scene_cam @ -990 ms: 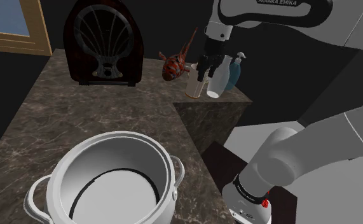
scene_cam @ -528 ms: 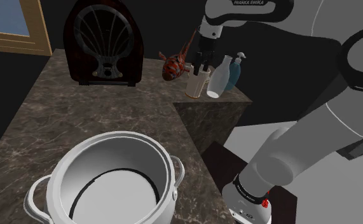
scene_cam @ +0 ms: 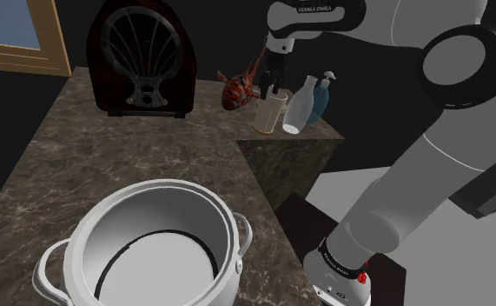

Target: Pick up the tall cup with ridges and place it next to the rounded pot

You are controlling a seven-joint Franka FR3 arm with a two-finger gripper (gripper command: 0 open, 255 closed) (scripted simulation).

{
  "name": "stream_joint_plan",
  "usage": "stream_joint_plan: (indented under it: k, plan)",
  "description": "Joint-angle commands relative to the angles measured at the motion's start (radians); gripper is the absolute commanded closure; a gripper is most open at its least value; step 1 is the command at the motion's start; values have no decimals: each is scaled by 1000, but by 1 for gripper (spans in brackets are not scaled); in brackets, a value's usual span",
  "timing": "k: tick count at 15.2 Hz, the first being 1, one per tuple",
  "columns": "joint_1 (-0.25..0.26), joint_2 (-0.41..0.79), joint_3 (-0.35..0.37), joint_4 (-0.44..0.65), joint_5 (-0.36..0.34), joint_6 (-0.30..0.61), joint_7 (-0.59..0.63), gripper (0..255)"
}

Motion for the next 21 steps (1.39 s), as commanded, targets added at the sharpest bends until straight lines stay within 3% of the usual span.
stream_joint_plan:
  k: [1,4,12,13,21]
  plan:
    - [-2,2,-2,-21,-1,24,-2,0]
    - [-4,3,-5,-68,-2,72,-2,0]
    - [-4,3,-5,-68,-2,72,-2,0]
    - [-4,3,-5,-68,-2,72,-2,255]
    - [-4,3,-4,-67,-2,71,-1,255]
